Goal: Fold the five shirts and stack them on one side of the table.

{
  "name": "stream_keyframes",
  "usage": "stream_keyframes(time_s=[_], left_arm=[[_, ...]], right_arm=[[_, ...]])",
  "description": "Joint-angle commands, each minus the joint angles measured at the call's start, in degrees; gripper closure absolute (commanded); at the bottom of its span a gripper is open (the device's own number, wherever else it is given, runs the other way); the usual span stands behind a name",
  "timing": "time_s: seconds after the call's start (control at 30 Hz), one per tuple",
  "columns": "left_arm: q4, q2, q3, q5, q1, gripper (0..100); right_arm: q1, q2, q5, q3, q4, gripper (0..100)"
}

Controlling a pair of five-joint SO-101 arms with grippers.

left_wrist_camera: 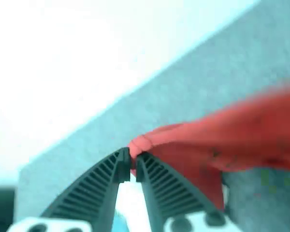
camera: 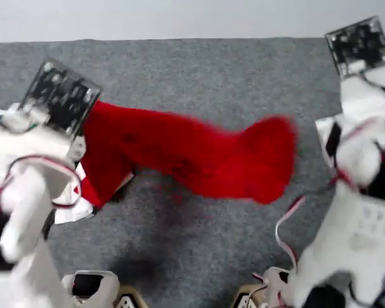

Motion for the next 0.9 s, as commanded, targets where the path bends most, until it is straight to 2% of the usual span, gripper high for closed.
stream_keyframes(time_s=[0.0, 0.27, 0.43, 0.6, 0.87], left_arm=[[-3.52, -3.52, -2.59, 0.62, -0.53, 100], [-1.85, -7.03, -2.15, 0.26, -0.53, 100], [2.37, -7.38, 2.59, 0.26, -0.97, 100], [0.88, -6.95, 14.73, 0.26, -10.37, 100], [-12.48, -7.12, 37.14, -4.31, -22.68, 100]], right_arm=[[-2.68, -6.37, 0.35, -0.62, -2.15, 98.8], [-5.85, -7.69, -0.09, 2.20, 0.22, 98.8], [-15.96, -6.73, -0.44, 10.64, 2.95, 98.8], [-27.30, -5.76, -4.92, 22.59, 1.01, 98.8], [-42.42, 0.31, -7.82, 37.54, -8.22, 98.8]])
